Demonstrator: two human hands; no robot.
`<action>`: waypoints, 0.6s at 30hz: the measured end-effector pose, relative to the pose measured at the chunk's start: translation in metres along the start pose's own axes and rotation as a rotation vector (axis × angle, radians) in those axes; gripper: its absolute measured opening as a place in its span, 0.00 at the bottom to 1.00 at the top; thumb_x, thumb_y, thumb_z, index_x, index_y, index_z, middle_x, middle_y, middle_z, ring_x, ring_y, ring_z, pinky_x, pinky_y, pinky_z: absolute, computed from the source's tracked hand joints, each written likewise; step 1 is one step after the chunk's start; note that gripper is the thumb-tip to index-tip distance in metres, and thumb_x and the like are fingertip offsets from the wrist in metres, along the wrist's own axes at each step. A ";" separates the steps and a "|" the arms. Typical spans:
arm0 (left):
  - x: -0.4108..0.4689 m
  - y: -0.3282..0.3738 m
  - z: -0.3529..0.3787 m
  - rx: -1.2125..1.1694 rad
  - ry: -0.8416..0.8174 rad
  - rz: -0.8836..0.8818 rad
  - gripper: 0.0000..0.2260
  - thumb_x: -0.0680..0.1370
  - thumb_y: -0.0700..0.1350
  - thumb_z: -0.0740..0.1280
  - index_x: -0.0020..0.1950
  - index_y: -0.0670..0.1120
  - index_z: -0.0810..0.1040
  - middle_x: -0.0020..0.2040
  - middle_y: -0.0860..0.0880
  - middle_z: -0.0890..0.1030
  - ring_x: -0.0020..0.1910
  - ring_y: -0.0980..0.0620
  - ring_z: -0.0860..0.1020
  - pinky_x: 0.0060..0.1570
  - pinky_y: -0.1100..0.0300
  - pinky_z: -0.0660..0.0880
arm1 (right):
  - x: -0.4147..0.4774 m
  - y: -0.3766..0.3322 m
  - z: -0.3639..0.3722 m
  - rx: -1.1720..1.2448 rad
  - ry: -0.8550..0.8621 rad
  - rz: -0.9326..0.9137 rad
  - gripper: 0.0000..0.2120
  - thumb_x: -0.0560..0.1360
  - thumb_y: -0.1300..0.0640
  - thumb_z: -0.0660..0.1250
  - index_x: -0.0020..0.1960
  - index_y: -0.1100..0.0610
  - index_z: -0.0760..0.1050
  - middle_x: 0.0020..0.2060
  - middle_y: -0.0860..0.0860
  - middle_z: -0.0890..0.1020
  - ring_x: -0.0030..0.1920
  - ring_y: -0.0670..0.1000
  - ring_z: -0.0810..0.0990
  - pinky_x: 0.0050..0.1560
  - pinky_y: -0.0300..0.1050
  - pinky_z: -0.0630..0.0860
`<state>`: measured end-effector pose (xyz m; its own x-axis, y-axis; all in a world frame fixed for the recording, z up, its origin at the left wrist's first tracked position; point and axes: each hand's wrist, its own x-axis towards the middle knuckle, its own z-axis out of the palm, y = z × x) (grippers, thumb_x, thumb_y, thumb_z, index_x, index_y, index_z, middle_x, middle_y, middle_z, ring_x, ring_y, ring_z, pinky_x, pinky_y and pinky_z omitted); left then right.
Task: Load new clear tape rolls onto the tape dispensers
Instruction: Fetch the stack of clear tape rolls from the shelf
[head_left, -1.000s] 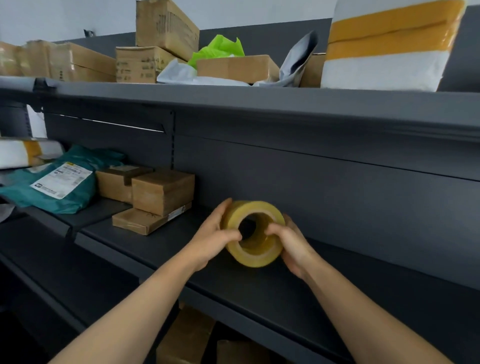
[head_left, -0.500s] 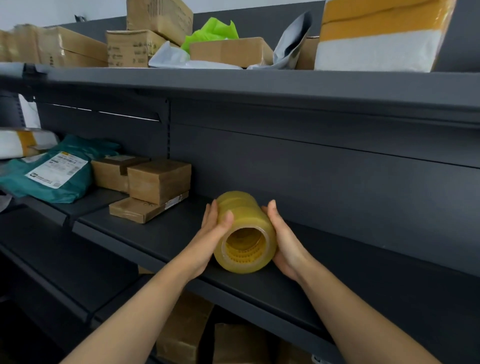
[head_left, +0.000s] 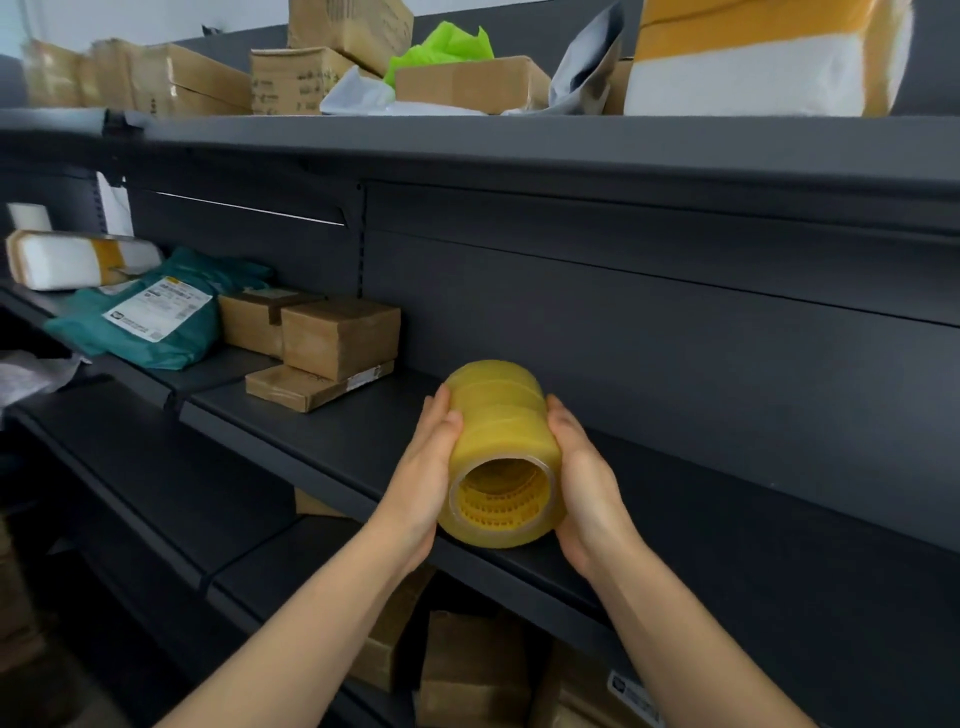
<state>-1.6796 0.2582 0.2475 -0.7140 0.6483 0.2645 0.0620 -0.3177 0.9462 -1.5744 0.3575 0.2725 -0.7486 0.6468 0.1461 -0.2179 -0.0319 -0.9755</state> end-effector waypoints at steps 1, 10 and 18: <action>-0.010 0.003 0.003 -0.001 0.000 0.019 0.32 0.73 0.62 0.58 0.76 0.60 0.53 0.78 0.57 0.54 0.75 0.56 0.59 0.74 0.49 0.58 | -0.010 -0.003 -0.001 0.001 0.001 -0.022 0.22 0.82 0.49 0.56 0.75 0.46 0.61 0.54 0.40 0.76 0.53 0.40 0.76 0.49 0.38 0.73; -0.125 0.023 0.015 -0.029 -0.064 0.117 0.24 0.73 0.63 0.58 0.68 0.72 0.59 0.76 0.60 0.58 0.74 0.53 0.62 0.71 0.45 0.63 | -0.133 -0.014 0.000 -0.014 0.034 -0.128 0.22 0.76 0.43 0.58 0.69 0.36 0.65 0.59 0.36 0.76 0.53 0.40 0.81 0.47 0.37 0.78; -0.238 0.030 0.023 -0.009 -0.126 0.104 0.25 0.70 0.66 0.58 0.67 0.74 0.60 0.75 0.63 0.58 0.74 0.57 0.61 0.72 0.46 0.62 | -0.258 -0.008 0.001 -0.061 0.164 -0.102 0.20 0.72 0.38 0.60 0.64 0.30 0.69 0.62 0.37 0.76 0.57 0.40 0.80 0.52 0.43 0.78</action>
<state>-1.4915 0.1105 0.2173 -0.6110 0.6931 0.3824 0.1237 -0.3935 0.9110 -1.3802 0.1906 0.2431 -0.6111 0.7601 0.2210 -0.2454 0.0836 -0.9658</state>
